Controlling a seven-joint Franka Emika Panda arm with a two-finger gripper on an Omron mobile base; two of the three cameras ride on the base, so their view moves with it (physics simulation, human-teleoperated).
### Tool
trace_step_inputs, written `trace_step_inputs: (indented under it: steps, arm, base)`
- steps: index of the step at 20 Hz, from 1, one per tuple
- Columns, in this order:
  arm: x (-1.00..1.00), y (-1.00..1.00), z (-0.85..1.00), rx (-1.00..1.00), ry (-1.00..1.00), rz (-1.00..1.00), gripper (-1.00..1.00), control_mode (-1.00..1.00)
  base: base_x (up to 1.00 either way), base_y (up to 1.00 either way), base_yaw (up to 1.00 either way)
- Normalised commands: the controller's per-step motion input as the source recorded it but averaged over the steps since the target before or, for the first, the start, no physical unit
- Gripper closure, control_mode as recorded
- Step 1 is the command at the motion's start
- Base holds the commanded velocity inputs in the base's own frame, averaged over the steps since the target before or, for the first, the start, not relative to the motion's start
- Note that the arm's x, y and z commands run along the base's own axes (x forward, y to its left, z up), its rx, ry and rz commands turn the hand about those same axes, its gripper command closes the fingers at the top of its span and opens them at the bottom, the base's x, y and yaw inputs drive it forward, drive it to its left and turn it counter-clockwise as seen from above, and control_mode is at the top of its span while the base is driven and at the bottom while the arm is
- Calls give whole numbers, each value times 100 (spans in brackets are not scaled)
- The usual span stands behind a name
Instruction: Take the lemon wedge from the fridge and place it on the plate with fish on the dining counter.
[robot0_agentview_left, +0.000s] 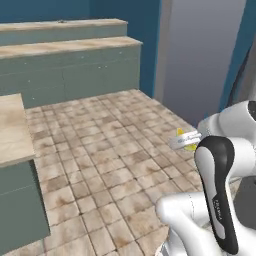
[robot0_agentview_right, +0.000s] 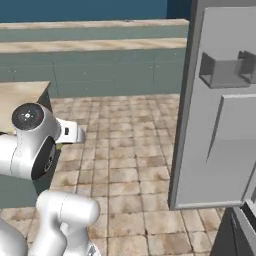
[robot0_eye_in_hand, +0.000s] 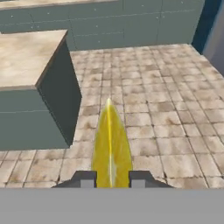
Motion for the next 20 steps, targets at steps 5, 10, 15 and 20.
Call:
trace_step_inputs:
  steps: [5,10,15,20]
  arm:
    - [0,0,0,0,0,0,100,100]
    - [0,0,0,0,0,0,100,100]
    - [0,0,0,0,0,0,100,100]
    - [0,0,0,0,0,0,100,100]
  base:
    - [36,4,68]
    - [100,9,7]
    - [100,0,13]
    - [100,0,8]
